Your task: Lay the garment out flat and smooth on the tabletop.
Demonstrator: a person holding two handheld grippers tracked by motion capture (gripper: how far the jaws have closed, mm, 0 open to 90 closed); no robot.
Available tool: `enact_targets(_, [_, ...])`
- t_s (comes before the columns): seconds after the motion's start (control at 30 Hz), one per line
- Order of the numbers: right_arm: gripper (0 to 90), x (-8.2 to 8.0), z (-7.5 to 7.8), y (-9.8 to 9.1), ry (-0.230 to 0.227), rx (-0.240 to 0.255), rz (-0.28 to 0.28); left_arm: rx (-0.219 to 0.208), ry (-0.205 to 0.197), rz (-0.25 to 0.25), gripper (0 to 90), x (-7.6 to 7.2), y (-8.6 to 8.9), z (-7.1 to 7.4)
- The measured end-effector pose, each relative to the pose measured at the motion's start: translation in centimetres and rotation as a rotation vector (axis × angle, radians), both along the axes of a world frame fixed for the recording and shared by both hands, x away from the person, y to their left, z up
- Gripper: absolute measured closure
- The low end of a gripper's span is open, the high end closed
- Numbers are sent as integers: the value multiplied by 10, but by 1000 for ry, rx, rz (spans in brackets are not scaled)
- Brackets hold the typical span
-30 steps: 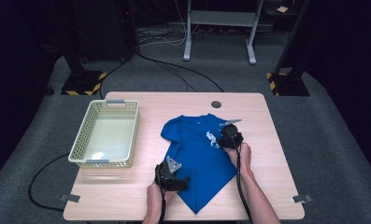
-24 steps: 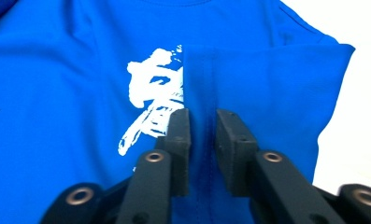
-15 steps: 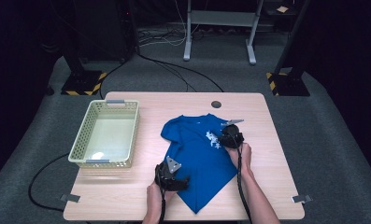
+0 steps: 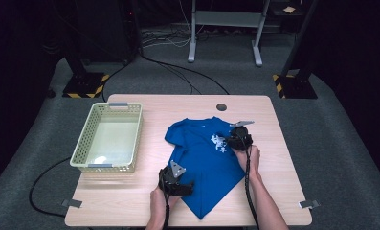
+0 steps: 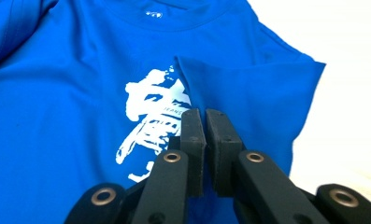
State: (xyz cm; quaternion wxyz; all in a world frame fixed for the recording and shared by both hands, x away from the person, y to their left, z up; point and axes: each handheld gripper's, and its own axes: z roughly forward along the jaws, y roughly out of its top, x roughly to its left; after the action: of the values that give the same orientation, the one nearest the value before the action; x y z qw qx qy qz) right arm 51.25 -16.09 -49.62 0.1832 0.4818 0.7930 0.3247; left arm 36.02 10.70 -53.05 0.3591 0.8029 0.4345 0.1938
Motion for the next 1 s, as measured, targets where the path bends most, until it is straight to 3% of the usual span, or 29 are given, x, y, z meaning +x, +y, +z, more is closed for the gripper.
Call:
enact_targets(0.67, [862,1,13,-22,-30,36,-41,0,-1,0,141,0,0,0])
enact_targets(1.0, [862,2,17,-42,-38,46,-85,0,-1,0,141,0,0,0])
